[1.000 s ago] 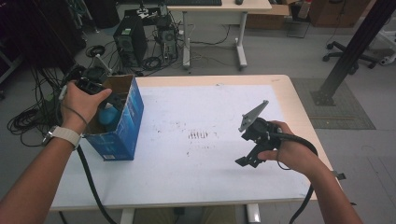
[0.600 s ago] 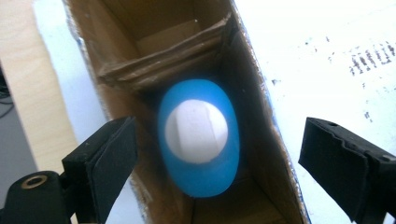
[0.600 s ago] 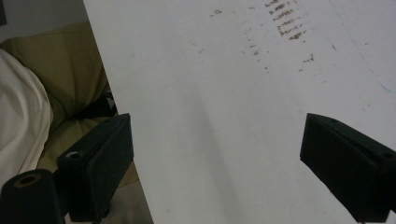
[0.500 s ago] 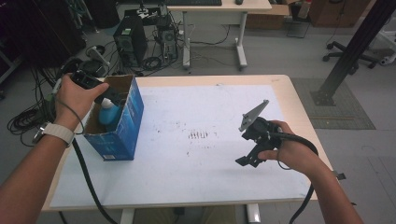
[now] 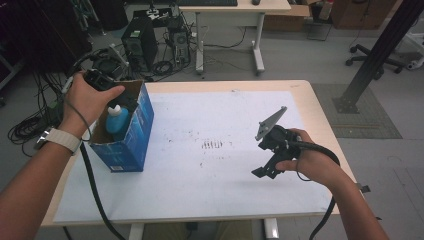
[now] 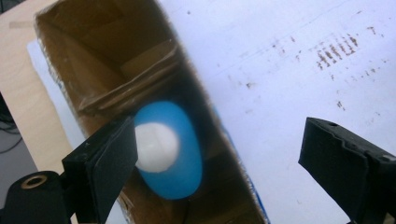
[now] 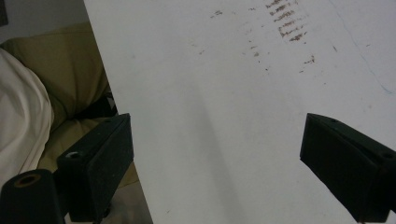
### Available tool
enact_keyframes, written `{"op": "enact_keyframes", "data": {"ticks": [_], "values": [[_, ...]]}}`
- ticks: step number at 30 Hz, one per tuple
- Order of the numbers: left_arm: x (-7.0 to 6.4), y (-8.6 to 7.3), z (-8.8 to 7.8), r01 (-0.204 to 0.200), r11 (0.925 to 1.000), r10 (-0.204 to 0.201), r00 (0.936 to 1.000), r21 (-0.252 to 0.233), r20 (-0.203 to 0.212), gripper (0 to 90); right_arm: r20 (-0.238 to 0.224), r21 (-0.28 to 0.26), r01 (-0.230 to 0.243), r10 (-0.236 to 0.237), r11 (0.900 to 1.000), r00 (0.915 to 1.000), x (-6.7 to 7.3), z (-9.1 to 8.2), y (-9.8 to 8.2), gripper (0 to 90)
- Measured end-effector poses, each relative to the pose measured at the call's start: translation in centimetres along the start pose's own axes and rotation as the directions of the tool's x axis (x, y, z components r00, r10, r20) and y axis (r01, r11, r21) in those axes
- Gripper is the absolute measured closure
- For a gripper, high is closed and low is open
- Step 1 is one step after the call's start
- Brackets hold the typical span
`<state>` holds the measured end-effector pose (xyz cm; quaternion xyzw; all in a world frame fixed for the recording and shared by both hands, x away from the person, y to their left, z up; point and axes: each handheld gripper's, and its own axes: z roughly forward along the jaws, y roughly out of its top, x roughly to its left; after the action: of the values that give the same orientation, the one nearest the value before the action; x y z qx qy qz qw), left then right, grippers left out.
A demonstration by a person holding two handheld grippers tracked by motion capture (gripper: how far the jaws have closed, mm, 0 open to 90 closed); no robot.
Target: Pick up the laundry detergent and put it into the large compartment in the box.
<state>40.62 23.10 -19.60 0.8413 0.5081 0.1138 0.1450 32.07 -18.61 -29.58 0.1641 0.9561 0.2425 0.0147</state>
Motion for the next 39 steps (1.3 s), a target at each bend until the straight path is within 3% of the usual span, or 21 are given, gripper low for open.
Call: {"op": "enact_keyframes", "data": {"ticks": [11,24,35,39], "values": [[-2.2,1.2,-0.5,-0.1,0.995,0.1,0.9946,-0.001,0.027,11.6,0.0,0.002,0.002,-0.002,1.0,1.0,0.0,-0.1,0.0,9.8],[-4.6,2.6,-0.7,-0.177,0.9841,0.177,0.9828,-0.003,0.051,10.9,-0.002,0.003,0.01,-0.01,1.0,0.9999,0.0,-0.1,0.4,9.8],[-6.8,4.1,-0.7,-0.234,0.972,0.235,0.9693,-0.013,0.073,10.8,-0.002,0.005,0.004,-0.004,1.0,1.0,-0.1,-0.1,0.3,9.8],[-7.3,4.5,-0.6,-0.271,0.9623,0.272,0.9583,-0.018,0.088,10.8,-0.002,0.002,0.003,-0.003,1.0,1.0,-0.1,-0.2,0.2,9.8]]}}
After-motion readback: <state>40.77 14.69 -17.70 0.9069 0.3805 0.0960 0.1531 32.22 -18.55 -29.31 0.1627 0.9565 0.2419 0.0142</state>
